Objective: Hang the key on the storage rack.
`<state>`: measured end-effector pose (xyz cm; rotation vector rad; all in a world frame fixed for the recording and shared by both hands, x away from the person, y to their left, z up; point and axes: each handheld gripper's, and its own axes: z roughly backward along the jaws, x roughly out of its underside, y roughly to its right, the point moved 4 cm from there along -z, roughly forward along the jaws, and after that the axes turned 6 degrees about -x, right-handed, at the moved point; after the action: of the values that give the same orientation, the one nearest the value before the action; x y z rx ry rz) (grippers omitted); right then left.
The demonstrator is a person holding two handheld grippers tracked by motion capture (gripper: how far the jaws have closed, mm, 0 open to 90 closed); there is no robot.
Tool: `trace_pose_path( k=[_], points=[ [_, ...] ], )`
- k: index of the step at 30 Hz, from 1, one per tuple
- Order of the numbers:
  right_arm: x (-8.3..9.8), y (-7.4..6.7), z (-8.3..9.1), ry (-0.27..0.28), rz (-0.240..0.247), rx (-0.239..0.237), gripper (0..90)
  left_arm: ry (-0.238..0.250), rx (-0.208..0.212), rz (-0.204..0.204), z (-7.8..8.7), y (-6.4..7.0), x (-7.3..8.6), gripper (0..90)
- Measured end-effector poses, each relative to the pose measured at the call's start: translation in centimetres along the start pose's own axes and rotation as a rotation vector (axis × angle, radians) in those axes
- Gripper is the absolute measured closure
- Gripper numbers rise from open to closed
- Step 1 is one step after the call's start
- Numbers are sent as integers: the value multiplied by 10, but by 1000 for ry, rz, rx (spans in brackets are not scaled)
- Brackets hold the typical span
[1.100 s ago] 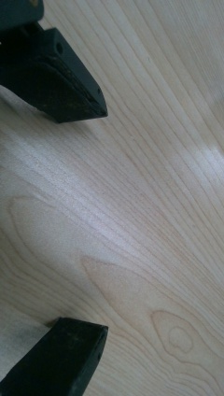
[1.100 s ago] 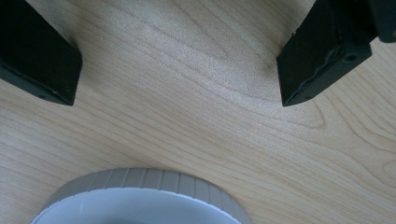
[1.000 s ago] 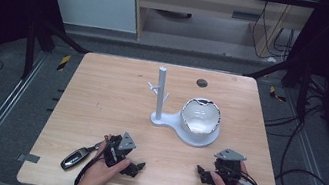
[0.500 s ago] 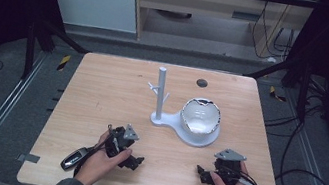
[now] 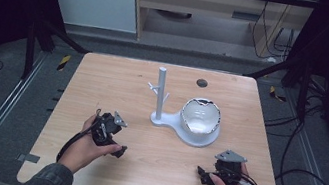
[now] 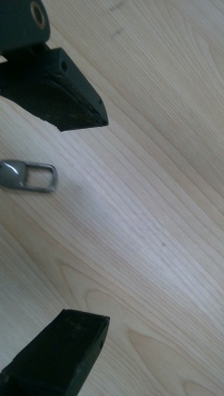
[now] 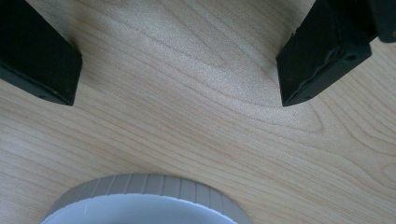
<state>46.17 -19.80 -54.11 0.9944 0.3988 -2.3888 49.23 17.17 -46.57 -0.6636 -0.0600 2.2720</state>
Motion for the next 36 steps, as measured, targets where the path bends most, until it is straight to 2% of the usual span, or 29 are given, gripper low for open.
trace_pose_path(
  k=[3,4,7,10,12,16,17,18,20,26,31,32,36],
  points=[
    [0,0,0,-1,0,0,5,-19,-12,7,4,-5,2,52],
    [0,0,0,0,3,1,5,-25,-31,8,7,-11,4,51],
    [0,0,0,-1,2,2,5,-41,-29,16,9,-16,7,53],
    [0,0,0,0,0,1,5,-59,-7,20,10,-22,12,55],
    [0,0,0,-1,2,1,5,-91,-6,39,10,-29,17,60],
    [0,0,0,-1,3,-1,5,-87,-4,56,10,-36,21,61],
    [0,0,0,-1,4,-2,5,-112,-44,59,13,-43,25,61],
    [0,0,0,-1,4,-2,5,-123,-46,58,14,-45,26,63],
    [0,0,1,-2,4,-2,5,-127,-48,57,15,-47,27,61],
    [0,0,0,-1,0,3,5,-196,-1,50,19,-52,35,71],
    [0,0,0,1,-2,3,5,-235,9,42,20,-54,39,85],
    [0,0,0,1,-2,3,5,-258,15,31,20,-54,39,82],
    [0,0,1,0,-2,3,5,-270,-4,32,18,-53,38,80]
  ],
)
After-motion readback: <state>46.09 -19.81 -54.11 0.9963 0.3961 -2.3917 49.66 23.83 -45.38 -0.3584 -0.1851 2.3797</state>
